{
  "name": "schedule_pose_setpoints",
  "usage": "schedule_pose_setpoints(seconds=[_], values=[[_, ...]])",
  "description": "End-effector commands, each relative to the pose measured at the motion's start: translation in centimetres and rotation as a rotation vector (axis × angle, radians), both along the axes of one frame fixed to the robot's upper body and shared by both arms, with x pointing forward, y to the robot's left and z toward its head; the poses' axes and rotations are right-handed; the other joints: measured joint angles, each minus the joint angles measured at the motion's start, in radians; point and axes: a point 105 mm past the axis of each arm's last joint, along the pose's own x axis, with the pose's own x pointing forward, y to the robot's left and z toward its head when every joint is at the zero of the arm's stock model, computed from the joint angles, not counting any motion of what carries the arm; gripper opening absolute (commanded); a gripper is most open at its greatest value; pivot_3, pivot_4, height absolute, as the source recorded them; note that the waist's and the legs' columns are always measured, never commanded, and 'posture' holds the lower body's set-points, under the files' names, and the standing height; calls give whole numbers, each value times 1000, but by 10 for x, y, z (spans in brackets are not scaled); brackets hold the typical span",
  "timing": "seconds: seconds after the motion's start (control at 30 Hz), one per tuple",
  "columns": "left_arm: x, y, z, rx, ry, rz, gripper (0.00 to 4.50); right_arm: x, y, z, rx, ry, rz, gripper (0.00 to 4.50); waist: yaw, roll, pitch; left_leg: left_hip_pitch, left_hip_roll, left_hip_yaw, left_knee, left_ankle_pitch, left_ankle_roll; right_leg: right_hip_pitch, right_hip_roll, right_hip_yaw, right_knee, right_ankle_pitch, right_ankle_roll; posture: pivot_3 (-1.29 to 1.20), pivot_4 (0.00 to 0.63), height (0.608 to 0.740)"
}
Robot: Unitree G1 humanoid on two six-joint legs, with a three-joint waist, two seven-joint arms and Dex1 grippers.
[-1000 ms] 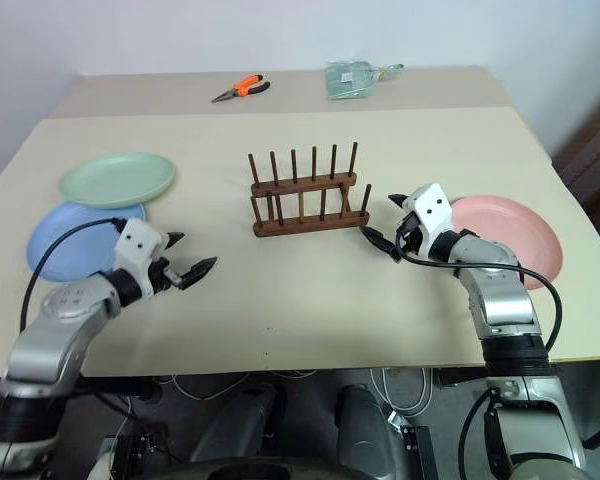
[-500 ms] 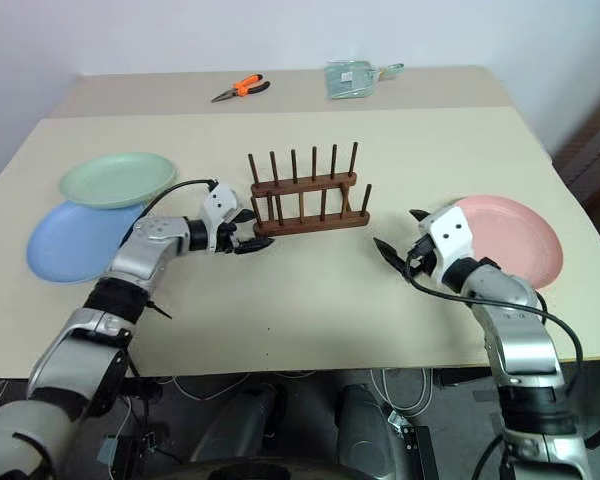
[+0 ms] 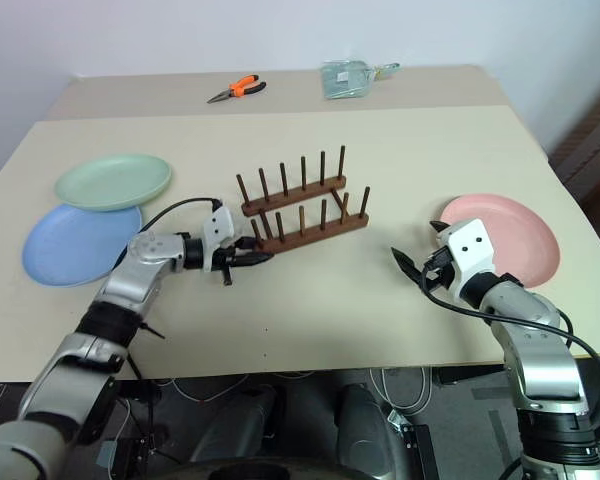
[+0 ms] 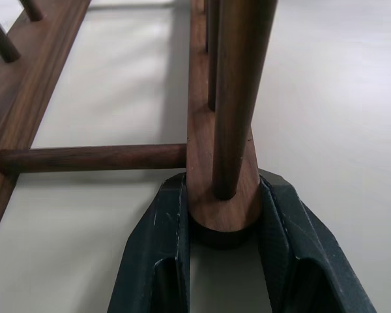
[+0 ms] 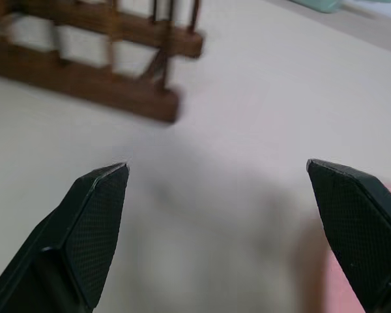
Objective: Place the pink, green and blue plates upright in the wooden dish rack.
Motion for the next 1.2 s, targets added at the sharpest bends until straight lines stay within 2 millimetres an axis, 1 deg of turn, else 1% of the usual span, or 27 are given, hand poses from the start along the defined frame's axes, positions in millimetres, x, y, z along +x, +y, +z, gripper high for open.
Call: schedule_pose_setpoints(seconds=[0.03,0.07,0.1,0.13,0.2,0.27,0.33,0.37,0.4,0.43,0.47,0.5,0.57,0.6,0.63,0.67,0.77,0.87,0.9,0.97,1.03,1.07,1.13,1.2], values=[[-26,-10,3,42,2,-142,755,1,-14,11,-33,-43,-25,4500,1,0,0,0,0,0,0,0,0,0,0,0,0,0,0,0,150,739],[-26,-7,1,53,17,-127,1255,1,-16,11,-40,-42,-31,4500,3,0,0,0,0,0,0,0,0,0,0,0,0,0,0,0,150,739],[-22,-2,-2,65,24,-93,1805,2,-18,11,-47,-40,-35,4500,4,0,0,0,0,0,0,0,0,0,0,0,0,0,0,0,150,739],[-18,2,-4,81,20,-63,2193,2,-19,10,-54,-37,-37,4500,4,0,0,0,0,0,1,0,0,0,0,0,0,0,0,0,150,739],[-10,11,-8,113,6,4,3236,1,-20,8,-70,-24,-29,4500,3,0,0,0,0,0,1,0,0,1,0,0,0,0,0,0,150,739],[-8,22,-9,129,14,57,4180,-2,-21,6,-86,-4,-12,4500,2,0,0,0,0,0,1,0,0,1,0,0,0,0,0,0,150,739],[-13,36,-11,138,45,94,4180,-8,-19,2,-104,27,18,4500,-3,1,0,1,0,0,0,0,0,1,0,0,0,0,0,0,150,739],[-19,42,-13,138,70,104,4225,-11,-18,-1,-111,44,39,4236,-6,1,0,1,1,0,0,0,0,0,0,0,0,0,0,0,150,739],[-27,49,-15,142,97,105,3944,-16,-14,-3,-109,72,73,3931,-9,1,0,1,1,0,-1,0,0,0,0,0,0,0,0,0,150,739],[-35,53,-16,146,119,100,3513,-21,-9,-6,-108,97,108,3543,-15,1,0,1,2,0,-1,0,0,0,0,0,0,0,0,0,150,739],[-44,55,-17,144,142,92,3174,-26,-5,-8,-109,117,140,3075,-20,3,-1,1,3,0,-2,0,0,0,1,0,0,0,0,0,150,739],[-55,54,-16,132,173,71,2711,-30,1,-11,-106,141,175,2606,-23,3,-1,1,4,0,-2,0,-1,0,1,0,0,0,-1,0,150,739],[-74,44,-14,91,224,21,1675,-39,14,-16,-102,187,250,1490,-27,5,-2,2,5,0,-2,-1,-1,0,1,1,0,-2,0,0,150,739],[-80,36,-14,72,234,6,1253,-42,21,-19,-101,208,290,1041,-25,6,-3,2,5,0,-2,-1,-1,0,1,2,0,-4,-1,0,150,739],[-83,29,-14,59,239,2,664,-45,28,-21,-99,223,321,420,-22,6,-3,2,5,0,-2,-1,-1,0,1,2,0,-4,-1,0,150,739],[-84,22,-16,56,234,7,240,-46,34,-24,-98,231,343,27,-20,6,-3,2,5,0,-1,-1,-1,1,1,2,0,-5,-1,0,150,739],[-82,5,-22,50,217,31,240,-41,44,-33,-102,242,349,27,-1,6,-3,1,5,0,0,-1,-1,3,0,2,-4,-5,-2,0,150,739],[-70,-5,-27,32,171,102,240,-33,50,-42,-131,238,331,27,11,6,-3,0,4,0,0,-1,-1,4,0,1,-8,-4,-2,0,150,739],[-63,-7,-29,30,143,143,240,-29,52,-45,-148,230,318,27,16,6,-3,0,3,0,0,-1,0,4,0,1,-8,-4,-2,0,150,739],[-46,-5,-36,55,71,253,240,-18,53,-50,-197,200,279,27,26,6,-4,0,3,1,0,-1,0,5,0,1,-10,-4,-2,0,150,739],[-34,-2,-38,59,30,333,240,-6,52,-53,-238,173,232,27,29,5,-4,1,4,1,1,-1,0,5,1,0,-10,-2,-2,0,150,739],[-31,-2,-38,53,17,358,240,-2,51,-54,-250,165,212,27,29,5,-5,1,4,1,1,-1,0,6,1,0,-10,-2,-3,0,150,739],[-14,3,-32,3,-15,481,240,19,52,-54,-265,127,139,27,26,5,-7,3,4,1,1,-2,-1,7,2,0,-10,-1,-3,0,150,739],[-4,7,-31,-15,-25,547,240,30,53,-53,-260,108,109,27,23,5,-8,3,5,1,2,-2,-2,7,2,0,-9,0,-4,0,150,739]])
